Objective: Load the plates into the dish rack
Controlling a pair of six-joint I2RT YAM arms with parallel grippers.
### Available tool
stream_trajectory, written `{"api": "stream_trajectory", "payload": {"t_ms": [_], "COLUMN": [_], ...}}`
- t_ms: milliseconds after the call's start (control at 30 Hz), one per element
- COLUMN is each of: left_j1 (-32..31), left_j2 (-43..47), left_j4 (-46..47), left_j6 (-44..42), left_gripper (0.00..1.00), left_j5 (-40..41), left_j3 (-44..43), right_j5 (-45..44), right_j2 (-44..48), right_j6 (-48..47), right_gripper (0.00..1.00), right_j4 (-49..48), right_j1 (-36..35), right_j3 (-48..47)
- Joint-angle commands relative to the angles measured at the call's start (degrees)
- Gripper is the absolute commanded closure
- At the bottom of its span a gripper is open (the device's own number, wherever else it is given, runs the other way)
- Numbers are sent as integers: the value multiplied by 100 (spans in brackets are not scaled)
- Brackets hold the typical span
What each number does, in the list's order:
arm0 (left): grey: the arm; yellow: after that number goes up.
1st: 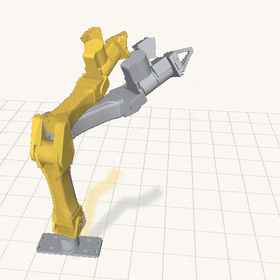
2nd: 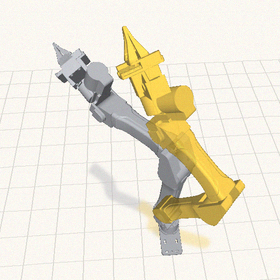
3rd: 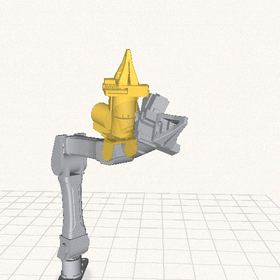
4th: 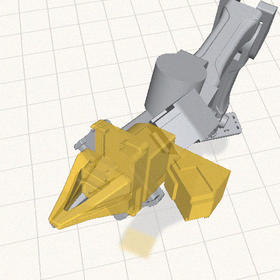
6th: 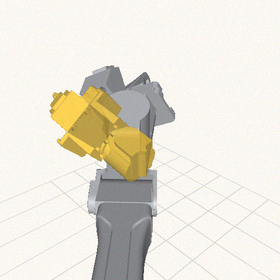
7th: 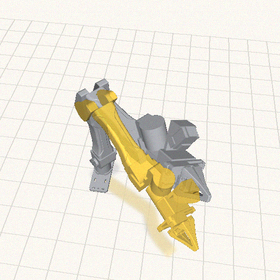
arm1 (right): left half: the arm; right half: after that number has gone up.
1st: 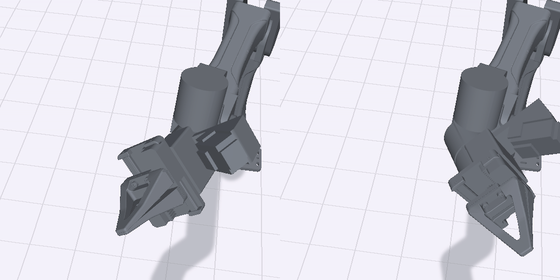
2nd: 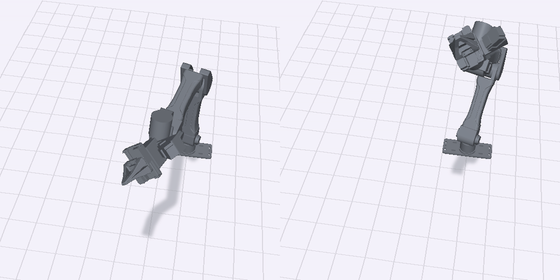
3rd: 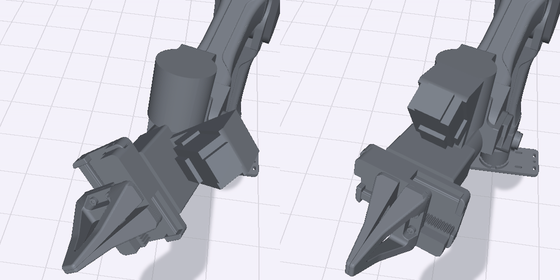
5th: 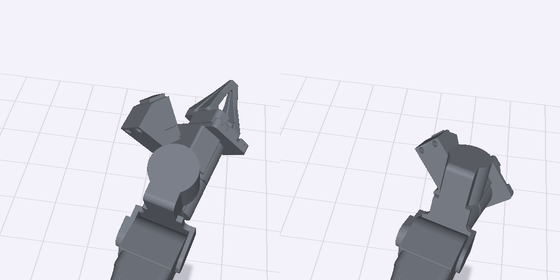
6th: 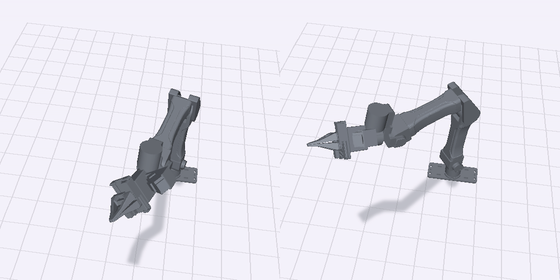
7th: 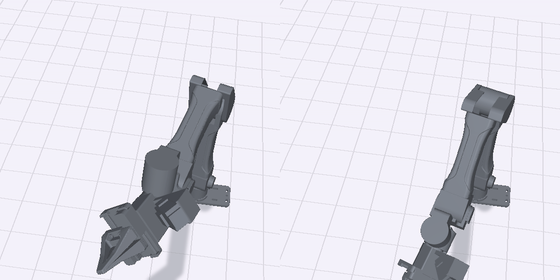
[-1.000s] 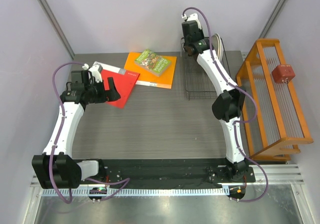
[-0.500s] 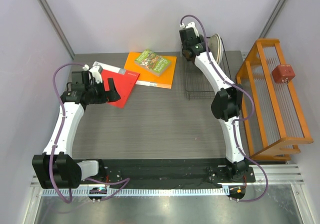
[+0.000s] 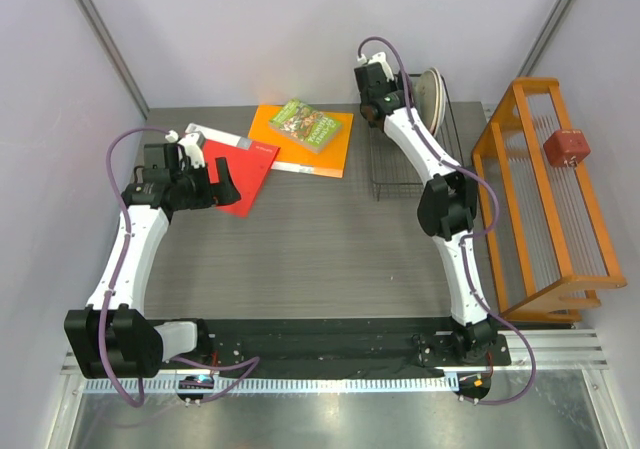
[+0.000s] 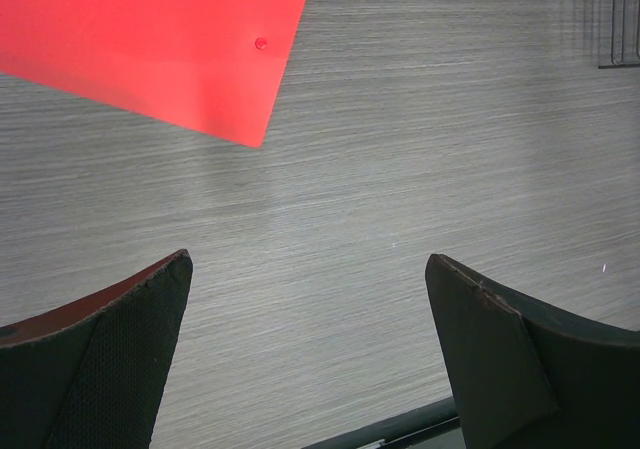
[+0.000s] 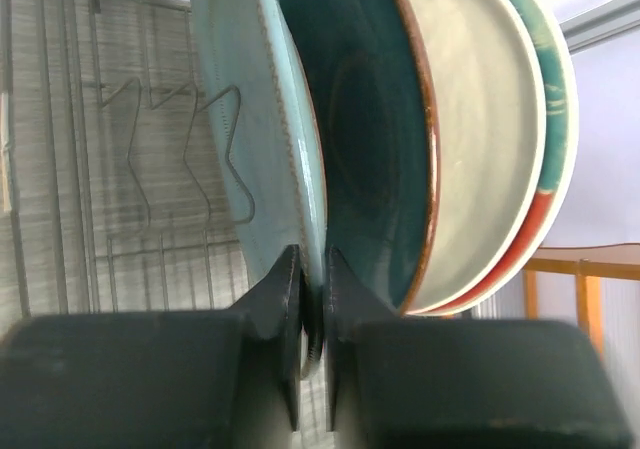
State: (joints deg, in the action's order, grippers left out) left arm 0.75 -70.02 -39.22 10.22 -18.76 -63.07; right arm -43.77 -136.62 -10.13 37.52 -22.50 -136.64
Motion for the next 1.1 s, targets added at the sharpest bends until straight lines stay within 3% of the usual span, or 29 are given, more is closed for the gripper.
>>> {"api": "stream_trajectory", "payload": {"t_ms": [0, 67, 167, 767, 867, 900, 967, 1000, 1033, 1067], "left_j1": [-23, -23, -23, -23, -23, -14, -23, -14, -23, -23], "left_j2": [111, 120, 146, 331, 463, 524, 568, 612, 621, 656], "left_j4": [161, 161, 161, 11, -15, -33, -68, -138, -173, -200], "left_j6": [-46, -64, -64, -222, -283, -292, -301, -310, -310, -310], "left_gripper": [0, 1, 1, 1, 1, 1, 1, 0, 0, 0], "left_j5": [92, 136, 189, 242, 277, 294, 312, 286, 259, 242], "left_j3": [23, 31, 23, -417, -434, -460, -487, -513, -531, -540], "right_j5": [-343, -360, -343, -158, 699, 1512, 2334, 2982, 3110, 3155], "right_j2": [161, 214, 433, 1998, 2419, 2594, 2719, 2702, 2667, 2597], "right_j6": [-112, -121, -147, -516, -560, -569, -508, -429, -402, -350], "right_gripper": [62, 42, 34, 28, 25, 26, 52, 67, 99, 99], "right_j4": [-517, -517, -509, -535, -387, -64, 402, 519, 598, 668], "right_j1": [-17, -35, -79, -808, -800, -800, -774, -738, -721, -694], "right_j3": [-416, -416, -302, 199, 523, 559, 656, 682, 700, 700]}}
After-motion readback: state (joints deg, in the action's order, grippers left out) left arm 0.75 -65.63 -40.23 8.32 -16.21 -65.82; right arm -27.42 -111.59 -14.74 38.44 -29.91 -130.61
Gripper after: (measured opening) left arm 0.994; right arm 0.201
